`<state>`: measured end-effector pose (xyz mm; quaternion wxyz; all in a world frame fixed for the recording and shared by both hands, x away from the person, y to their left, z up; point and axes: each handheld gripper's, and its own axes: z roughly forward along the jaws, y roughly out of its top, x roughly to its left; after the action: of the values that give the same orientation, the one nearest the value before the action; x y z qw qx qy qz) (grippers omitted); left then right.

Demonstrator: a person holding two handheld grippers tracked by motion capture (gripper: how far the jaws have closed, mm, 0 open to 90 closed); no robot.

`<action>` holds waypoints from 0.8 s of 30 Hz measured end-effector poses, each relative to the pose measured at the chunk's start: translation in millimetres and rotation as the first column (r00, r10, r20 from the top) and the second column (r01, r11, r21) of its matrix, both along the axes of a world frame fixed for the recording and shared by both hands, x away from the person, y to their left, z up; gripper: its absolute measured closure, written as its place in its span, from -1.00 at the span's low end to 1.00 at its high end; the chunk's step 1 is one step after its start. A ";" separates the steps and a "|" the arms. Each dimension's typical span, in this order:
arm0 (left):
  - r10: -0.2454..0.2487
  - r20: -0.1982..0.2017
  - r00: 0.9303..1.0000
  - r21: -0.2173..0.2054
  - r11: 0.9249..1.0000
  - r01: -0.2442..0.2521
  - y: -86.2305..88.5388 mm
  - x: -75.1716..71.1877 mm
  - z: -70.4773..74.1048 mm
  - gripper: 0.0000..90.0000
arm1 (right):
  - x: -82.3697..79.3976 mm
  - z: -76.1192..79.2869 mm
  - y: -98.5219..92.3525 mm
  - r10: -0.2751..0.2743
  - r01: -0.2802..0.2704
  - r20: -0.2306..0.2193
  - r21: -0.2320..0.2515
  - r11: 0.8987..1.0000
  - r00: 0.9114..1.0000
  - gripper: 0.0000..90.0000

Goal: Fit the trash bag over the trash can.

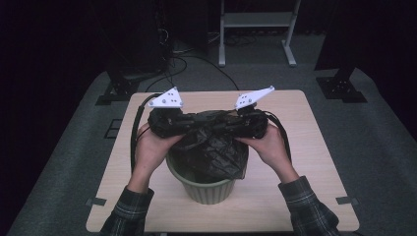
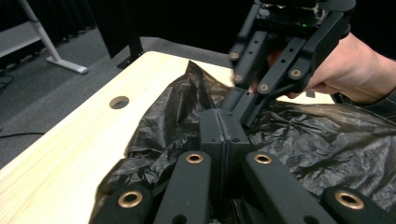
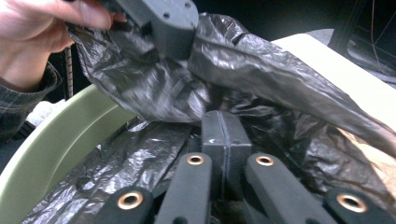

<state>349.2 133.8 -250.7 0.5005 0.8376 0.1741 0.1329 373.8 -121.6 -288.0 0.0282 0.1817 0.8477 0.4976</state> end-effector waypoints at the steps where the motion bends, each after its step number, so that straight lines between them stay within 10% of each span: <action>1: 0.009 0.000 1.000 -0.003 1.000 -0.009 3.1 1.1 0.6 1.00 | -0.2 -0.2 -1.1 0.001 -0.001 -0.005 -0.001 1.000 1.000 1.00; 6: 0.045 -0.004 0.999 -0.026 0.999 -0.045 18.0 3.3 2.2 1.00 | -5.4 1.0 -16.4 -0.017 0.017 0.008 0.011 1.000 1.000 1.00; 12: 0.067 -0.008 0.998 -0.030 0.997 -0.067 27.9 4.2 2.0 1.00 | -11.0 6.4 -41.5 -0.083 0.081 0.051 0.040 0.996 0.995 0.52; 24: 0.058 -0.014 0.998 -0.026 0.998 -0.059 26.8 5.0 1.3 1.00 | -6.9 13.7 -50.6 -0.130 0.124 0.132 0.052 0.991 0.983 0.46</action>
<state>354.2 160.6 -249.4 0.5062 0.8263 0.2035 0.1397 366.9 -172.3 -274.3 0.1130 0.2019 0.8195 0.5242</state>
